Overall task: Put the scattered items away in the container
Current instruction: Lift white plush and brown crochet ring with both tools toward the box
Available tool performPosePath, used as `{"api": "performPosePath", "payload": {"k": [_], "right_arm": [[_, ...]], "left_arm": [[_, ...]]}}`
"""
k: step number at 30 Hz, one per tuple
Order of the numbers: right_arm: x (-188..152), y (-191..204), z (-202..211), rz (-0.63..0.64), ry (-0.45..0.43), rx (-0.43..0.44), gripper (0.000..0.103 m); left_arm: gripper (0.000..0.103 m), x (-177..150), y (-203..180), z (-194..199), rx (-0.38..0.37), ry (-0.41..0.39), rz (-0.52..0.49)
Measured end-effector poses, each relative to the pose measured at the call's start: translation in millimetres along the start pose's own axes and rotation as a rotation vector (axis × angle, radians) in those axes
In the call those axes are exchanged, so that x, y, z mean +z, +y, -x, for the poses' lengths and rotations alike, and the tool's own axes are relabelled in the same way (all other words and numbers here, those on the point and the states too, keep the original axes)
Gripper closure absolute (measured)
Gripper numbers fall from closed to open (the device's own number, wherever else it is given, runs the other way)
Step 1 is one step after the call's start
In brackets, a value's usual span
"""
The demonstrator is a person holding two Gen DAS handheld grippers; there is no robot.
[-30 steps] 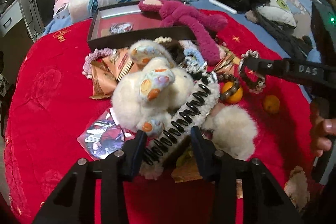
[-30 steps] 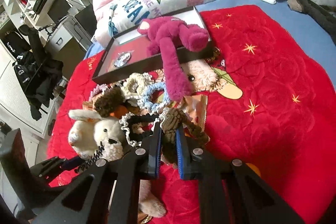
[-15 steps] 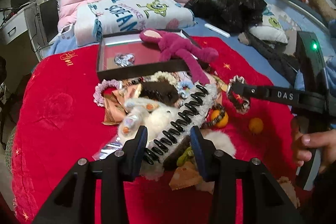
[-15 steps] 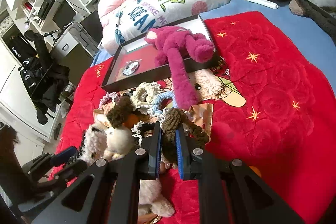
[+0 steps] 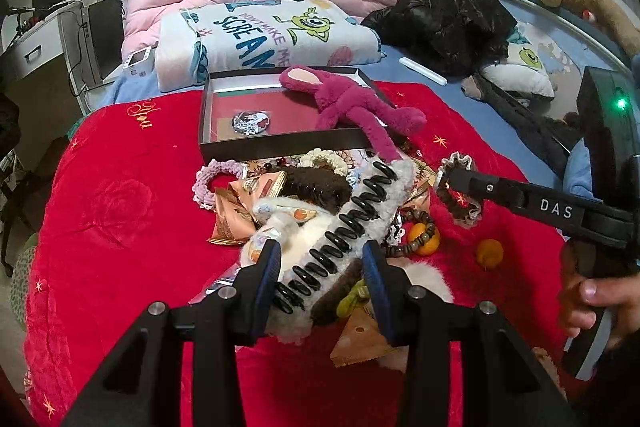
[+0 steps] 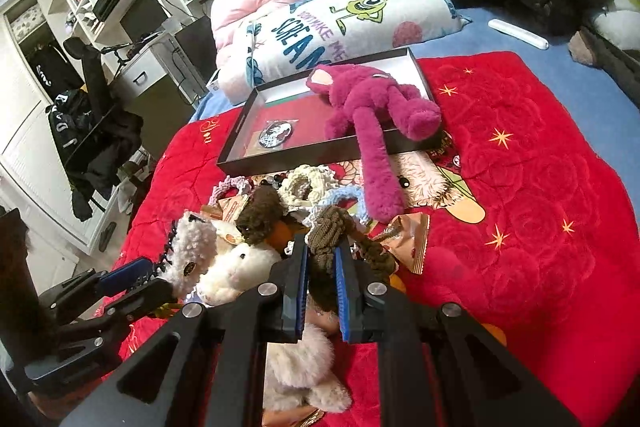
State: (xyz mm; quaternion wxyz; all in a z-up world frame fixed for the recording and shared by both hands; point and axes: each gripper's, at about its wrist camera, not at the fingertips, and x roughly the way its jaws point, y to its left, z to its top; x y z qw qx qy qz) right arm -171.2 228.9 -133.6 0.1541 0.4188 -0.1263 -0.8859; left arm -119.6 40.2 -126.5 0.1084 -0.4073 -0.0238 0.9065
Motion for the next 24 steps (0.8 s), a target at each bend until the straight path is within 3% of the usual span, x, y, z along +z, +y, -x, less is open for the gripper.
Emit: {"api": "performPosePath", "payload": {"k": [24], "right_arm": [[-1.9, 52.7, 11.8, 0.167, -0.051, -0.033, 0.089]], "left_arm": [[0.06, 5.4, 8.7, 8.9, 0.019, -0.029, 0.044]]}}
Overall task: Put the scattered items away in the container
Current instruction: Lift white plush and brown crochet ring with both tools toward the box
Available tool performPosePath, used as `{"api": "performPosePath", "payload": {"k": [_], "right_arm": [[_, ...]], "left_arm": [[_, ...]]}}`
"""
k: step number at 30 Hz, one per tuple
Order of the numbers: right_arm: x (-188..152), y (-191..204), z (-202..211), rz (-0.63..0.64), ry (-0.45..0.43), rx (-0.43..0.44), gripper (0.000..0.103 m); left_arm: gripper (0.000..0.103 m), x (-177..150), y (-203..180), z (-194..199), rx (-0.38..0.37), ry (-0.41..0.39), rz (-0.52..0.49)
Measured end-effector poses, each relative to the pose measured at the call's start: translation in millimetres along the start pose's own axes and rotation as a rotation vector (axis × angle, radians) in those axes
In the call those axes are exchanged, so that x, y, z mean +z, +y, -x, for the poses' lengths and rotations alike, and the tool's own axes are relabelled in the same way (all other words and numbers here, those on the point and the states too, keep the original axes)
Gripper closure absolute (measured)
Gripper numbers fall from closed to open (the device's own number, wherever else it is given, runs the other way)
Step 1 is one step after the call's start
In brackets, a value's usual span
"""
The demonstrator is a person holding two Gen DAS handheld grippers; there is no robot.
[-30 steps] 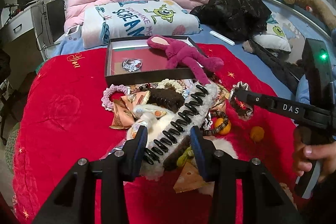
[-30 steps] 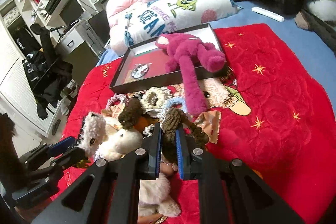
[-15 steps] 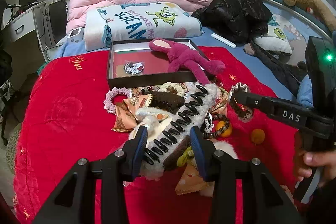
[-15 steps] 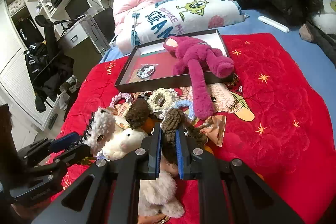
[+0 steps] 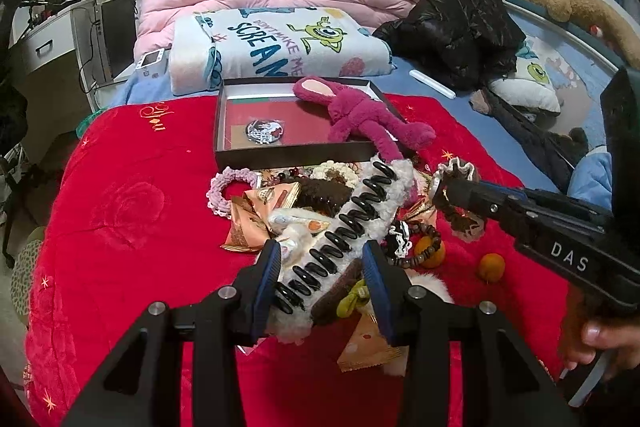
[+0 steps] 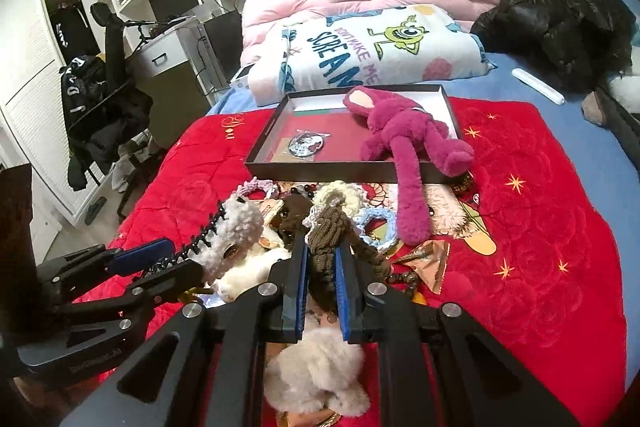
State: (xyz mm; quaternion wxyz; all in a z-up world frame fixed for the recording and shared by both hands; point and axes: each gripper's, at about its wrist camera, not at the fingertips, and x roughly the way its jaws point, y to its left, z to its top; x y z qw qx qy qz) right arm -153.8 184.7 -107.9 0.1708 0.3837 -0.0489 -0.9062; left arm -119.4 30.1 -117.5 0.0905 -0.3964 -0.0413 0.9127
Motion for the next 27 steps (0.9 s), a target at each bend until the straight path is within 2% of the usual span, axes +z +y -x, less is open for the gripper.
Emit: {"api": "performPosePath", "payload": {"k": [17, 27], "right_arm": [[-1.8, 12.4, -0.1, 0.021, 0.006, 0.001, 0.089], [8.9, 30.6, -10.0, 0.014, 0.021, 0.067, 0.089]], "left_arm": [[0.06, 0.3, 6.6, -4.7, 0.004, 0.026, 0.031], [0.06, 22.2, 6.2, -20.5, 0.019, 0.026, 0.047]]}}
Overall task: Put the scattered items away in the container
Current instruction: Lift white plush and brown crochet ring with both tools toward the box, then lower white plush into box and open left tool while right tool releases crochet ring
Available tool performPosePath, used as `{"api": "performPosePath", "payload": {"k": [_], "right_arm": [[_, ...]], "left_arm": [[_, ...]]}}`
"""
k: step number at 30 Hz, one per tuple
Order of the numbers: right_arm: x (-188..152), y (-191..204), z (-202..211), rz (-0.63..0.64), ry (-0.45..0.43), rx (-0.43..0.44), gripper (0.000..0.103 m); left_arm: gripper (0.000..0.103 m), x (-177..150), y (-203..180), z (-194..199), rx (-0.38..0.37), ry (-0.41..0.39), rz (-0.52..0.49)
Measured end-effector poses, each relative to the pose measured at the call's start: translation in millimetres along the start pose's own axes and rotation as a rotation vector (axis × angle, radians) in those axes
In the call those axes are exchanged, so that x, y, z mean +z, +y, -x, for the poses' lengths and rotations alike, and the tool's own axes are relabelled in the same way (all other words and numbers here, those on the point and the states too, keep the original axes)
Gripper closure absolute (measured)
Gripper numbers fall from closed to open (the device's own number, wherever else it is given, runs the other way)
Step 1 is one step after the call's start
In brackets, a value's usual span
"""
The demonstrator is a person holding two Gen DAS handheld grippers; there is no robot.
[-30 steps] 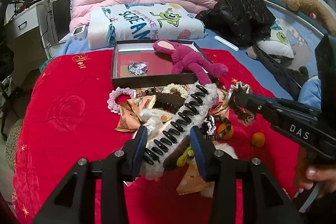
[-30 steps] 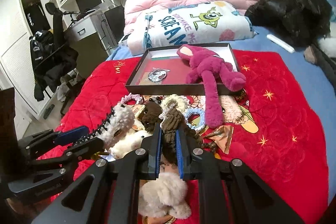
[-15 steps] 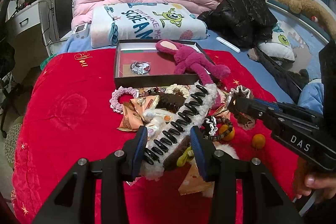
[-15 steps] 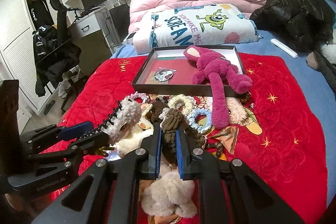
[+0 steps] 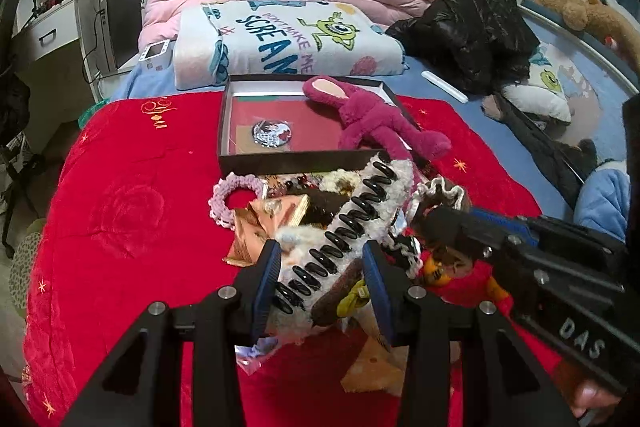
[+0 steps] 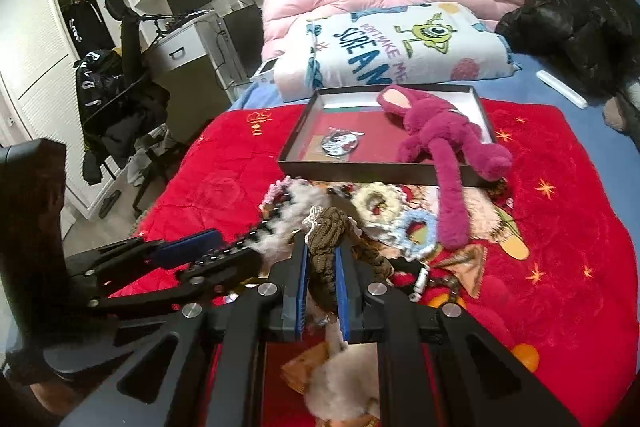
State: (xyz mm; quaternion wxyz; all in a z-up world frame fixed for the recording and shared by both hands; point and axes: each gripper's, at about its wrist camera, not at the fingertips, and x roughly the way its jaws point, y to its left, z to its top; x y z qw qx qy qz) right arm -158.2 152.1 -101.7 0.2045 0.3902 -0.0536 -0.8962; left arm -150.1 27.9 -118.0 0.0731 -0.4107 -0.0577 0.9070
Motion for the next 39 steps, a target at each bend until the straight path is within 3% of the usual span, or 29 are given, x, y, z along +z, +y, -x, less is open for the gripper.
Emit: {"api": "performPosePath", "payload": {"k": [9, 15, 20, 30, 35, 39], "right_arm": [[31.3, -2.0, -21.9, -0.027, -0.037, 0.022, 0.089], [59.7, -15.4, -55.5, -0.058, -0.042, 0.006, 0.089], [80.0, -29.3, -79.4, -0.067, -0.051, -0.008, 0.089], [115.7, -55.1, -132.6, -0.096, -0.052, -0.017, 0.089], [122.8, -58.0, -168.4, -0.072, 0.005, -0.083, 0.09], [120.2, -59.2, -190.0, -0.061, 0.036, -0.081, 0.09]], "left_arm": [[0.06, 24.2, 11.8, -21.5, 0.037, -0.018, 0.021], [0.06, 52.1, 22.3, -46.8, 0.091, -0.056, 0.048], [0.06, 79.8, 32.5, -77.0, 0.097, -0.042, 0.051], [0.06, 108.4, 40.5, -122.6, 0.145, -0.061, 0.031], [0.06, 113.9, 45.9, -157.3, 0.157, -0.007, 0.043], [0.061, 113.4, 47.9, -179.4, 0.167, 0.029, 0.029]]}}
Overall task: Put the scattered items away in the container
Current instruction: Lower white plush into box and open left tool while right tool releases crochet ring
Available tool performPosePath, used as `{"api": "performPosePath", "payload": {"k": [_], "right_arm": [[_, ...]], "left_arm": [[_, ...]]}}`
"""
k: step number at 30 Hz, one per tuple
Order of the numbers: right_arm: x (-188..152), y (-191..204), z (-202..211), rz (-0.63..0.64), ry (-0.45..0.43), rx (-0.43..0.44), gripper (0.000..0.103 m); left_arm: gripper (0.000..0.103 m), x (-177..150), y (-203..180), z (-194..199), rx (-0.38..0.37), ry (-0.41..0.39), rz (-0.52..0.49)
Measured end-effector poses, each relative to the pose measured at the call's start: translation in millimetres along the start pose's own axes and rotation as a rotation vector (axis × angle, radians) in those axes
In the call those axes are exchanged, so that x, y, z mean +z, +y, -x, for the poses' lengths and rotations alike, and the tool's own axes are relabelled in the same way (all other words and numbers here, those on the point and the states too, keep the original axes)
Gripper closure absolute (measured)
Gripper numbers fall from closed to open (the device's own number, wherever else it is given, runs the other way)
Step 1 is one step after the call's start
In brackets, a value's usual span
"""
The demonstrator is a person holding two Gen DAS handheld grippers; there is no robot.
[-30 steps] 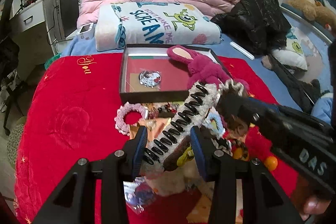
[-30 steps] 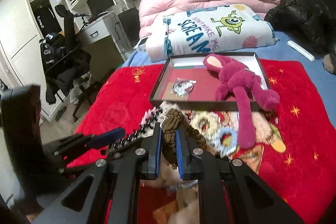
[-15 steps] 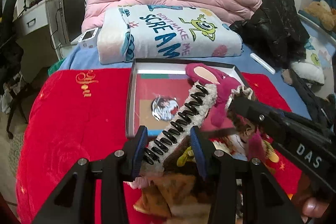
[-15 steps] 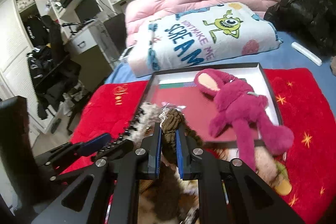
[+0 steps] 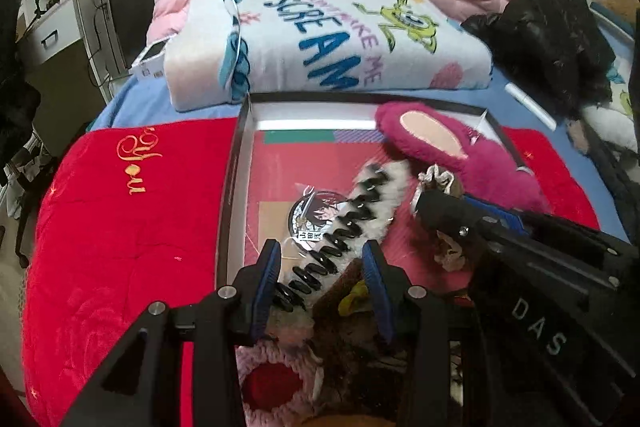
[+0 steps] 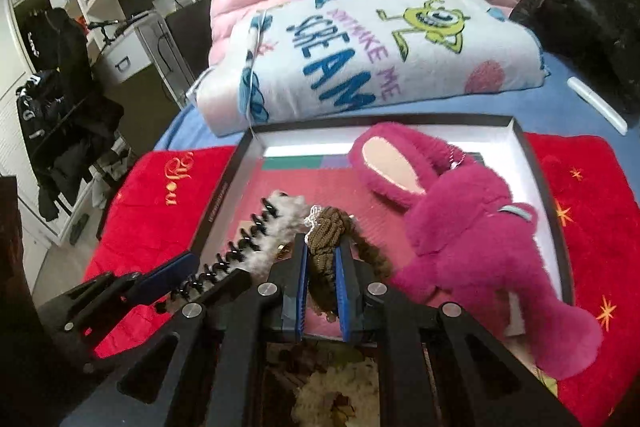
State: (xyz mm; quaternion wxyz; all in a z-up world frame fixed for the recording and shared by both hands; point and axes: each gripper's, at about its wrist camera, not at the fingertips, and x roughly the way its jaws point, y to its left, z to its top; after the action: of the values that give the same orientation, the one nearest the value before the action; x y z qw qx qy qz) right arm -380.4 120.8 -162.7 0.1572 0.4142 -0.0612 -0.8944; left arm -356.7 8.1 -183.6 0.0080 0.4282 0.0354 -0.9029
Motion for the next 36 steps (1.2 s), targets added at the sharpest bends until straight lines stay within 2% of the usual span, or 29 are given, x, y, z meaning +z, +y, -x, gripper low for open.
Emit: {"api": "performPosePath", "payload": {"k": [4, 11, 20, 23, 25, 26, 27, 28, 29, 31, 34, 36], "right_arm": [[-3.2, -8.2, -19.2, -0.019, 0.036, -0.004, 0.09], [-1.3, -13.0, -26.8, -0.029, 0.048, -0.014, 0.09], [-5.0, -18.0, -27.5, -0.061, 0.051, 0.011, 0.089], [-5.9, -17.2, -26.8, -0.055, 0.053, 0.039, 0.086], [-6.6, -17.1, -26.0, -0.048, 0.052, 0.02, 0.081], [-7.2, -17.8, -25.5, -0.046, 0.049, 0.007, 0.072], [-7.9, -19.6, -24.9, -0.052, 0.045, 0.007, 0.046], [-8.8, -23.6, -22.9, -0.081, 0.037, 0.046, 0.037], [-9.0, -25.7, -21.1, -0.099, 0.03, 0.065, 0.032], [-7.4, -24.7, -16.6, -0.088, 0.018, 0.059, 0.032], [-5.1, -21.9, -16.2, -0.046, 0.026, 0.017, 0.02], [-5.4, -23.1, -14.3, -0.046, 0.023, 0.014, 0.0]], "left_arm": [[0.067, 3.2, -0.5, -8.1, 0.009, 0.004, -0.032], [0.067, 1.2, 3.7, -10.4, -0.008, -0.018, -0.035], [0.067, 0.1, -1.7, -6.9, 0.016, -0.035, -0.067], [0.064, -1.7, -6.1, -3.3, 0.065, -0.053, -0.091], [0.049, -2.6, -6.0, -2.7, 0.088, -0.053, -0.098], [0.027, -3.2, -6.1, -3.9, 0.09, -0.045, -0.102], [0.009, -4.3, -6.3, -5.3, 0.09, -0.037, -0.108], [0.005, -6.0, -6.2, -6.3, 0.103, -0.039, -0.117], [0.005, -7.3, -6.0, -5.8, 0.112, -0.047, -0.122], [0.003, -8.3, -2.7, -5.6, 0.11, -0.049, -0.111], [0.0, -7.7, 5.6, -4.8, 0.099, -0.053, -0.067], [0.0, -6.4, 9.4, -3.2, 0.102, -0.064, -0.05]]}}
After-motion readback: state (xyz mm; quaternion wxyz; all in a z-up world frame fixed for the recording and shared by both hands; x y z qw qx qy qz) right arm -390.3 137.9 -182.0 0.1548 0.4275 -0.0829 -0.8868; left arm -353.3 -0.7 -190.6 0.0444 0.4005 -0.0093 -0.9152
